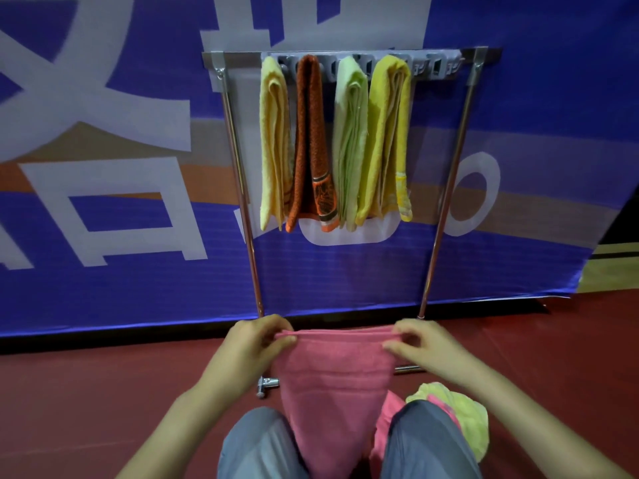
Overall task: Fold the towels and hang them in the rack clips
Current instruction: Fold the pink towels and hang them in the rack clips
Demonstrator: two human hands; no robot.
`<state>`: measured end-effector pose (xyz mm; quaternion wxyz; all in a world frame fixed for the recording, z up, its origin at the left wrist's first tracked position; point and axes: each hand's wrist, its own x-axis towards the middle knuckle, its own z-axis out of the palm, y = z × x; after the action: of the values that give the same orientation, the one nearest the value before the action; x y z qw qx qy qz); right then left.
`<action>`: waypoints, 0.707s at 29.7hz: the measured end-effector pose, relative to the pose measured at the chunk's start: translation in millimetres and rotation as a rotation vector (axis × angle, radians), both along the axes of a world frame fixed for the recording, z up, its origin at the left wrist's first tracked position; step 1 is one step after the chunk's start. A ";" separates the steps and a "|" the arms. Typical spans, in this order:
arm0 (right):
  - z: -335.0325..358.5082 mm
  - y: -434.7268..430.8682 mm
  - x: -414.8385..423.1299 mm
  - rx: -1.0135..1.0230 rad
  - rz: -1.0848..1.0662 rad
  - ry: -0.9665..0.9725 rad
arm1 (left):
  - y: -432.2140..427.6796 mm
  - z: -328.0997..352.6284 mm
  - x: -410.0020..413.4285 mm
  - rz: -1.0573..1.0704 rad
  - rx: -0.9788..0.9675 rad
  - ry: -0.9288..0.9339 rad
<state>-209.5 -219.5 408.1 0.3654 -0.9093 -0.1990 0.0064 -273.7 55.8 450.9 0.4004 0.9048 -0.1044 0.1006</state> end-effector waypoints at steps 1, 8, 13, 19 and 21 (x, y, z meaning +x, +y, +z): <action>6.0 -0.7 -0.2 0.062 -0.009 -0.039 | 0.7 0.8 1.0 0.012 0.024 -0.004; 40.1 -2.2 -5.7 0.363 -0.064 -0.150 | -3.5 18.5 12.2 0.061 0.101 -0.051; 63.5 -3.8 -4.1 0.414 -0.075 -0.144 | -3.0 38.9 21.4 0.066 0.120 -0.088; 84.4 -5.5 0.9 0.448 -0.157 -0.156 | -9.6 57.3 31.5 0.058 0.103 -0.143; 88.3 -5.8 3.0 0.445 -0.188 -0.154 | -12.6 61.6 34.4 0.060 0.099 -0.153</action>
<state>-206.4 -225.3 496.4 0.5395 -0.8187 -0.1373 -0.1407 -239.3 43.2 512.5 0.3428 0.9159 -0.1123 0.1762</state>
